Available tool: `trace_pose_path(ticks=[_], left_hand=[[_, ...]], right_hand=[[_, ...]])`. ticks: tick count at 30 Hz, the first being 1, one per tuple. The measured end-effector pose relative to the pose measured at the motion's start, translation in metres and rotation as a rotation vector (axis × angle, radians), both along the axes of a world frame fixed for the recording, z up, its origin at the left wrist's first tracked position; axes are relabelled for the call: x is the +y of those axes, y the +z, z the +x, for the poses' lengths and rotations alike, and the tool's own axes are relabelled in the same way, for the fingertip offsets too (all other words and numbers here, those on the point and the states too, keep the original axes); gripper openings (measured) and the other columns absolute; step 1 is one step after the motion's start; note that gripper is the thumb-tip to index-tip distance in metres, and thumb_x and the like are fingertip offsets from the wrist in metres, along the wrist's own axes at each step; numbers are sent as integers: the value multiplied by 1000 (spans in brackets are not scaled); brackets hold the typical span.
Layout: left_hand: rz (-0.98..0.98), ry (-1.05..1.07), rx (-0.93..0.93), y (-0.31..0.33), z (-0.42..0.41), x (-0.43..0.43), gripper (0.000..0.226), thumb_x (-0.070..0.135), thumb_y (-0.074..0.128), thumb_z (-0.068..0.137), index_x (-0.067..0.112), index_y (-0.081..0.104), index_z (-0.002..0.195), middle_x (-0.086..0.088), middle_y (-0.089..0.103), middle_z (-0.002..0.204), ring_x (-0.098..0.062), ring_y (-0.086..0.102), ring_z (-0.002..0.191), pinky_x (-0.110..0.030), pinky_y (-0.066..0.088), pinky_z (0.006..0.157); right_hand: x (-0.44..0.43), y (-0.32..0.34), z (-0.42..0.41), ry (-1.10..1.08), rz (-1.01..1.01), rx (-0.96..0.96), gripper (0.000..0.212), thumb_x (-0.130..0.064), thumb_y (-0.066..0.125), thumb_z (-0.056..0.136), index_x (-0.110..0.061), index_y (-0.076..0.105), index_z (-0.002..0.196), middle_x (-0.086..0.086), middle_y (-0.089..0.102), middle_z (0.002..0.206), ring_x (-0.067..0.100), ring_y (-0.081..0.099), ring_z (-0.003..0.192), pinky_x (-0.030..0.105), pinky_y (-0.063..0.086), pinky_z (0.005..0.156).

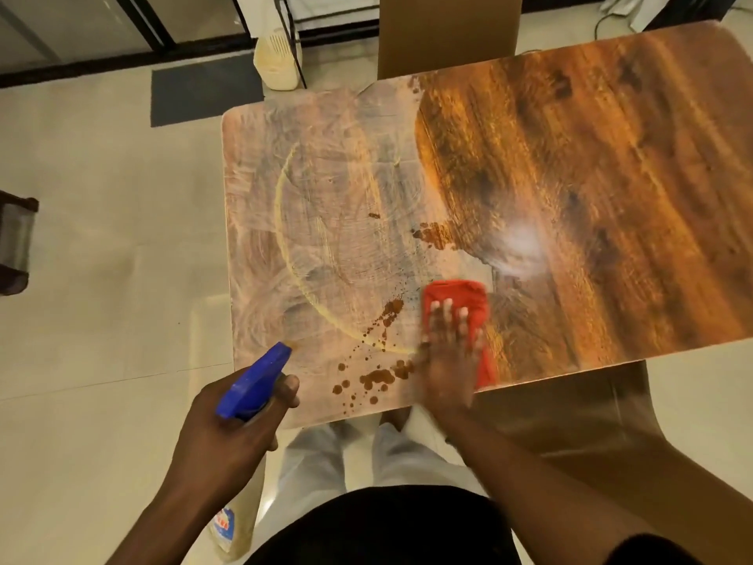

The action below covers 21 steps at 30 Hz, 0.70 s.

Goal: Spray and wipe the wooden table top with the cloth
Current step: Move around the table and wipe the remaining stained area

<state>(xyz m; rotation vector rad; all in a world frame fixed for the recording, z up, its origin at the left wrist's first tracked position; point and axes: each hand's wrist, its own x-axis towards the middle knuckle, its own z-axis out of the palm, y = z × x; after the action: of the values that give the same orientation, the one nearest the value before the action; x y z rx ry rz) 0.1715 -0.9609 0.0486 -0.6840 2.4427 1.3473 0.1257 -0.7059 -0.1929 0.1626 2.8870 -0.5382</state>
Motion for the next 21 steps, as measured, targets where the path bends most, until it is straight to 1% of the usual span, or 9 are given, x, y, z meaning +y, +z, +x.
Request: trace_pose_path(ticks=[3, 6, 8, 10, 11, 13, 15, 17, 21], left_hand=[[-1, -23, -17, -3, -7, -4, 24, 35, 71, 94, 17, 79, 81, -3, 71, 56, -12, 65, 46, -9, 47, 50], [-10, -45, -28, -9, -15, -8, 25, 36, 71, 94, 17, 78, 81, -5, 70, 55, -10, 61, 43, -13, 46, 49], [-31, -65, -35, -13, -21, -11, 28, 38, 71, 94, 13, 78, 84, -10, 67, 52, -8, 56, 40, -19, 45, 51], [-24, -65, -33, -17, -26, -15, 27, 36, 72, 94, 11, 77, 86, -13, 66, 53, -8, 57, 40, -15, 45, 49], [-16, -63, -32, -19, -28, -17, 25, 35, 72, 94, 11, 77, 86, -16, 67, 55, -9, 59, 41, -13, 45, 49], [-8, -73, -28, -21, -31, -20, 20, 32, 73, 94, 15, 77, 85, -17, 69, 58, -12, 63, 43, -16, 49, 52], [-3, -73, -20, -24, -32, -25, 15, 31, 74, 93, 17, 77, 88, -16, 74, 64, -19, 67, 47, -27, 54, 59], [0, -61, -18, -26, -32, -28, 18, 35, 74, 92, 17, 76, 93, -14, 76, 70, -20, 68, 49, -32, 55, 62], [-4, -37, -38, -27, -31, -32, 35, 51, 75, 89, 17, 77, 97, -10, 73, 64, -21, 68, 51, -26, 50, 60]], right_hand=[[-79, 1, 28, 244, -64, 27, 72, -32, 40, 112, -21, 7, 175, 3, -4, 183, 30, -8, 168, 62, 5, 132], [-129, 0, 57, 563, -99, 72, 72, -29, 48, 109, -20, 18, 174, 4, 4, 182, 30, -2, 168, 63, 16, 131], [-125, -3, 60, 817, -61, 26, 72, -29, 47, 107, -22, 19, 173, 2, 7, 181, 27, -2, 168, 59, 10, 133], [-100, -1, 52, 943, -36, -9, 71, -32, 43, 109, -26, 13, 174, -2, 6, 181, 22, -5, 168, 54, 0, 135], [-82, 1, 48, 939, -23, -27, 70, -35, 40, 112, -28, 9, 174, -4, 5, 181, 20, -7, 168, 52, -3, 135], [-34, 2, 41, 819, 11, -54, 67, -39, 31, 115, -32, 0, 174, -6, -2, 181, 18, -12, 167, 50, -7, 134], [25, 3, 37, 603, 68, -60, 67, -39, 26, 115, -33, -6, 174, -5, -3, 182, 19, -15, 167, 53, -2, 133], [86, 10, 34, 334, 122, -77, 66, -44, 22, 115, -31, -5, 174, -1, -3, 182, 22, -11, 168, 57, 6, 133], [178, 20, 7, -57, 101, -199, 70, -56, 12, 112, -28, -8, 174, 4, -13, 182, 28, -12, 168, 62, 4, 133]])
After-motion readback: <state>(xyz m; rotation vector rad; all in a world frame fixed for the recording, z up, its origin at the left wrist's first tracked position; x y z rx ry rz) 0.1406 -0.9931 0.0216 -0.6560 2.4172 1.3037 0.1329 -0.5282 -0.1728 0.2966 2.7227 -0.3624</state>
